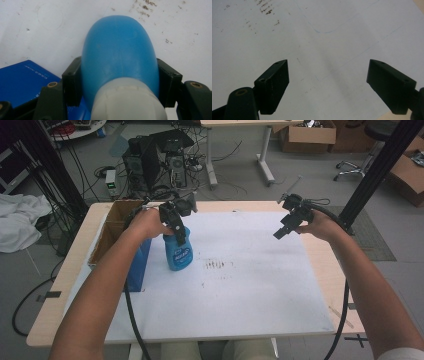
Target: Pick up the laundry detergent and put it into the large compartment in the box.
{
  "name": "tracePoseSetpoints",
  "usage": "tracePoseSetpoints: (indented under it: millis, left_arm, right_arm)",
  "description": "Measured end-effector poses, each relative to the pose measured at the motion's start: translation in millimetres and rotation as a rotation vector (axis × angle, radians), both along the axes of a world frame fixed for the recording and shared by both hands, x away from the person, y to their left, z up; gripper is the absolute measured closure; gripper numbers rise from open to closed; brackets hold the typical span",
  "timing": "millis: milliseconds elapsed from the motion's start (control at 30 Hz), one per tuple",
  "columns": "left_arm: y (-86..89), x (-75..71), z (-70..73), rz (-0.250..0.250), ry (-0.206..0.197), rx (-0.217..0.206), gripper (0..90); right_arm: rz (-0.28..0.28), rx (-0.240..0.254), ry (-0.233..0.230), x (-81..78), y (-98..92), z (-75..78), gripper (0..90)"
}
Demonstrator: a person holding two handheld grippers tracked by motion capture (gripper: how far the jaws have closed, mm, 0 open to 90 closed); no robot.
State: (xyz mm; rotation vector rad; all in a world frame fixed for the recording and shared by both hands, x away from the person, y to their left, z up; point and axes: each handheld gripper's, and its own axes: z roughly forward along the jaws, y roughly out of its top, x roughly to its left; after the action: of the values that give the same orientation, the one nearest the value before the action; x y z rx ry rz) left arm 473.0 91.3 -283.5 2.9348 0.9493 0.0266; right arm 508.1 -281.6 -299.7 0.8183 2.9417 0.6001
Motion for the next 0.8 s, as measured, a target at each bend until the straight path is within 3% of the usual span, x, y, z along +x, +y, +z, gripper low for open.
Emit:
tracePoseSetpoints:
  millis: [567, 800]
  left_arm:
    - [0.8, -3.1, 1.4, -0.009, -0.005, -0.004, 37.6]
    - [1.6, -11.1, 12.6, 0.016, 0.006, -0.012, 37.6]
  right_arm:
    - [0.006, 0.002, 0.002, -1.8, 1.1, 0.8, 18.1]
    - [0.009, 0.002, 0.001, -5.1, 0.6, 2.9, 18.1]
